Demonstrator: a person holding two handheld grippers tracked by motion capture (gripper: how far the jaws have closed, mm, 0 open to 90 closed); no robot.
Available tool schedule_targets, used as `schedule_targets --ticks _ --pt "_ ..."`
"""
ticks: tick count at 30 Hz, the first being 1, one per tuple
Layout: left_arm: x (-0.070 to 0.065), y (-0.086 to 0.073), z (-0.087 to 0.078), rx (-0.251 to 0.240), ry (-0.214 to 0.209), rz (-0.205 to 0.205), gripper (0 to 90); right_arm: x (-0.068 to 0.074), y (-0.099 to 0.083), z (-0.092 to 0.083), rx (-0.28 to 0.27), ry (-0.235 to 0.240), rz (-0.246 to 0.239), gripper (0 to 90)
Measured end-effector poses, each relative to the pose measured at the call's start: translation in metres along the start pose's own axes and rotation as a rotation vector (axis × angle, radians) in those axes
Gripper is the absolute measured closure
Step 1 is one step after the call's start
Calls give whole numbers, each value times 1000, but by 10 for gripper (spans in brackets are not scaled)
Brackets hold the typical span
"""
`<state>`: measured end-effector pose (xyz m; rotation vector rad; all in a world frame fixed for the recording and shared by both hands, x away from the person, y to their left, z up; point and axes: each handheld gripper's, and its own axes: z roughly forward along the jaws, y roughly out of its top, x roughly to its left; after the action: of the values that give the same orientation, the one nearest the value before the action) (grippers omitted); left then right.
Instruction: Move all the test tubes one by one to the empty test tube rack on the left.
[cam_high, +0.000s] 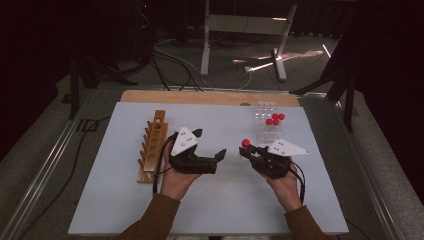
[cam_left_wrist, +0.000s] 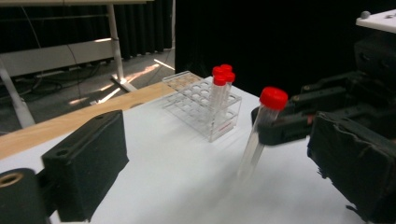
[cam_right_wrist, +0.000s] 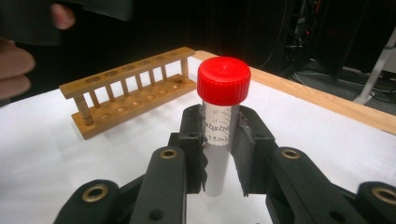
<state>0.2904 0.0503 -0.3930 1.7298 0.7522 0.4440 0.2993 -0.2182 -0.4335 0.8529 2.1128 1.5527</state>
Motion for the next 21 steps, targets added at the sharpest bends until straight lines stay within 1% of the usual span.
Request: schedule_targets --ticks 2,4,5,6,7,8,9,10,12,14,15,16,17,18,21 --pt "-4 0 8 4 -7 -7 89 1 0 1 2 4 2 742" --pt "-8 0 15 6 -16 -3 159 2 -1 3 7 11 -1 742" --pt "-9 0 18 7 -22 -6 180 3 -1 3 9 15 -1 742" --pt "-11 0 21 8 -33 -4 211 4 -1 4 12 18 -4 742" --pt "-13 1 24 8 -45 -1 253 5 -1 5 15 23 -7 742" --pt "-15 1 27 11 -60 3 335 8 -1 6 20 31 -13 742" --pt "-17 2 30 19 -66 10 374 9 -1 7 24 34 -16 742" --pt "-19 2 33 28 -75 16 374 9 -1 7 24 34 -16 742" --pt "-22 2 37 40 -97 24 456 10 -1 8 28 41 -21 742" --pt "-23 2 42 55 -109 26 529 11 -1 9 29 43 -22 742" --pt "-24 2 43 61 -111 26 603 11 -1 9 30 45 -22 742" --pt "-24 1 44 68 -112 25 603 11 -1 9 30 45 -22 742" --pt "-24 1 45 70 -119 23 626 11 -1 9 31 47 -23 742" --pt "-24 0 46 74 -121 24 674 11 -2 9 33 49 -24 742" --pt "-24 0 47 85 -123 29 698 10 -3 10 40 47 -24 742"
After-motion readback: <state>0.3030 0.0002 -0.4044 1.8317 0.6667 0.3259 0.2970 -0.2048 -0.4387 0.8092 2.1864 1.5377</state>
